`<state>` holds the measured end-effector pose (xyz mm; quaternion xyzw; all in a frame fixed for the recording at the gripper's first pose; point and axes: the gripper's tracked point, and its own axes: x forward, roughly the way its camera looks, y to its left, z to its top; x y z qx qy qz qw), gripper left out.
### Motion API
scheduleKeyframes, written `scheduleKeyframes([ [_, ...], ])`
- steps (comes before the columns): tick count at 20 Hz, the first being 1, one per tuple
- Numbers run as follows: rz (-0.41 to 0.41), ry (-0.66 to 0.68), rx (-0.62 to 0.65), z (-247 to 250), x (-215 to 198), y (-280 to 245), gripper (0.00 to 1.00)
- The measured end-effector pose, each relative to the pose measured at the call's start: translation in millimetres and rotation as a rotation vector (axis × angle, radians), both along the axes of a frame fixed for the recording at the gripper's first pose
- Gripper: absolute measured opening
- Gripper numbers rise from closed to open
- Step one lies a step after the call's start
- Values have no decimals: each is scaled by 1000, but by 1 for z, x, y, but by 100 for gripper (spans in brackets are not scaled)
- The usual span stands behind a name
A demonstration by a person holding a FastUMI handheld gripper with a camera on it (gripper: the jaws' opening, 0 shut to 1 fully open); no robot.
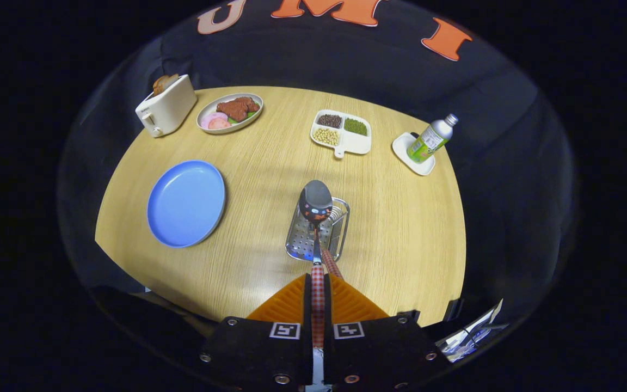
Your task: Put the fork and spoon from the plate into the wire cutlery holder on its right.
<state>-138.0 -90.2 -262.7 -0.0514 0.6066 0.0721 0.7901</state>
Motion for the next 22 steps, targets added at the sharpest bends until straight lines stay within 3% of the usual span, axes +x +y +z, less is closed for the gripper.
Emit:
scheduleKeyframes([
  [13, 88, 290, -23, -23, -3, -7, 8],
  [18, 31, 413, 28, -26, -4, 4, 9],
  [22, -47, 438, 61, -28, 7, 9, 11],
])
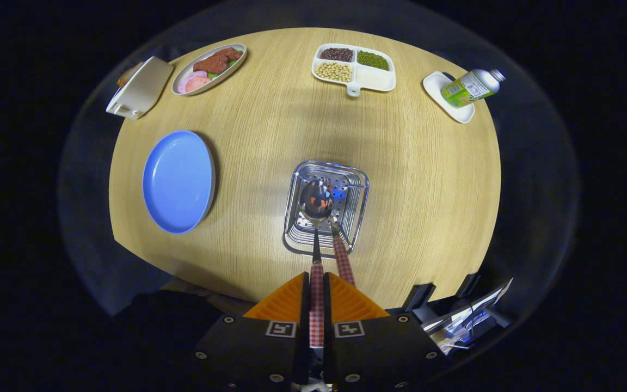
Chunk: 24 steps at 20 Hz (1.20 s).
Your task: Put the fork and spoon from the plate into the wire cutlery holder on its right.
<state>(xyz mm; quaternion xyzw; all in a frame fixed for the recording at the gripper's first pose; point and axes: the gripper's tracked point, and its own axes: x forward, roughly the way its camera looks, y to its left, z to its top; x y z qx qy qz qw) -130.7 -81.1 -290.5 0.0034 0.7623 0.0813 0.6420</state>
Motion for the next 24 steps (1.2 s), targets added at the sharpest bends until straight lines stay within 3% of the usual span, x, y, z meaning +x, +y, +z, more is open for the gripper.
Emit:
scheduleKeyframes([
  [5, -90, 13, 23, -1, 10, 5, 13],
  [9, -190, -84, 73, 12, 32, 14, 11],
  [12, -208, -228, 81, 26, 53, 12, 13],
  [14, -237, -291, 84, 35, 59, 15, 21],
  [17, -281, -379, 84, 44, 68, 15, 47],
  [21, -354, -581, 128, 73, 93, 16, 73],
  [24, -407, -752, 159, 100, 117, 12, 80],
])
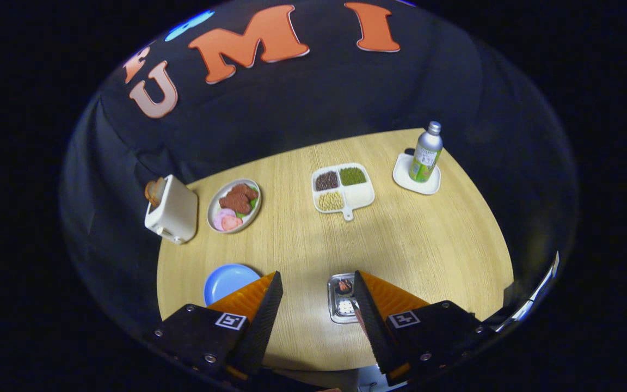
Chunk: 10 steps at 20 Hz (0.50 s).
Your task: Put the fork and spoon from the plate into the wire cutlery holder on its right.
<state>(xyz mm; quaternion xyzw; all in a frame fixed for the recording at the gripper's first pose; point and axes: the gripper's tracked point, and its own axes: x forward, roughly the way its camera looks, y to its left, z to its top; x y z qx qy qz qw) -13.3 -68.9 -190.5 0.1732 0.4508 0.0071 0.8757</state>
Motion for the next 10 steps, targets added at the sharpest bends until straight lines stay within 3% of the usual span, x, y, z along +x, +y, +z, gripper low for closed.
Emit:
scheduleKeyframes([
  [5, -64, -226, -56, 38, 18, -9, 96],
  [10, -83, -486, -137, 98, 31, -21, 98],
])
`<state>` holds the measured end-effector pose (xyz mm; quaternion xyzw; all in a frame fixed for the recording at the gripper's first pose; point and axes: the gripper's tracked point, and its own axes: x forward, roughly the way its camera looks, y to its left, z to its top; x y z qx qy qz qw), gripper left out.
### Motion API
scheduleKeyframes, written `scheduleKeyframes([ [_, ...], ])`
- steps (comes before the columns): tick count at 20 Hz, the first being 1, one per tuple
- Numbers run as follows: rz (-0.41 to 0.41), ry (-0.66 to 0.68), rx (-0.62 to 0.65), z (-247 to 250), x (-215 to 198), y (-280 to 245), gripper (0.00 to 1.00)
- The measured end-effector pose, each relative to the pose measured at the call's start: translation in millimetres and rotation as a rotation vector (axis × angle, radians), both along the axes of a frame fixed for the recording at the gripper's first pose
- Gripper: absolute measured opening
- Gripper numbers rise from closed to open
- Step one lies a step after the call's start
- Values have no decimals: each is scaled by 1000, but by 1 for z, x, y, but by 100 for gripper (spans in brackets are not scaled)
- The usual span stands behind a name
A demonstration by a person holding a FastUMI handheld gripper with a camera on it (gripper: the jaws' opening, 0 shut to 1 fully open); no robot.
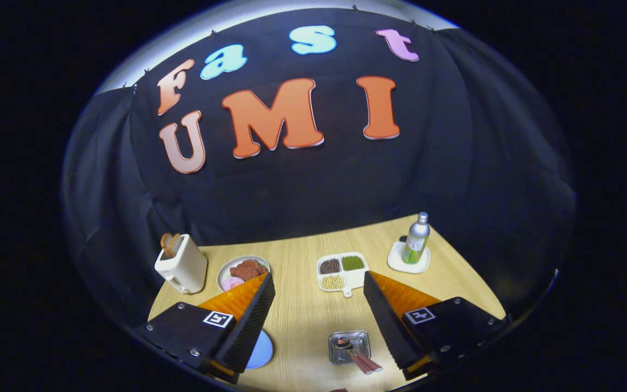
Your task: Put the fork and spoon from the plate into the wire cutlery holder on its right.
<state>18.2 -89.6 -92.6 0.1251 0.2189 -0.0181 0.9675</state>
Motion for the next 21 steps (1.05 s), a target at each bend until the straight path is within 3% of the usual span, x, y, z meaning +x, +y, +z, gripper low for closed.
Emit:
scheduleKeyframes([
  [6, -21, -253, -104, 71, 6, -13, 98],
  [11, -56, -380, -141, 110, 9, -24, 98],
  [21, -88, -491, -172, 143, 5, -33, 98],
])
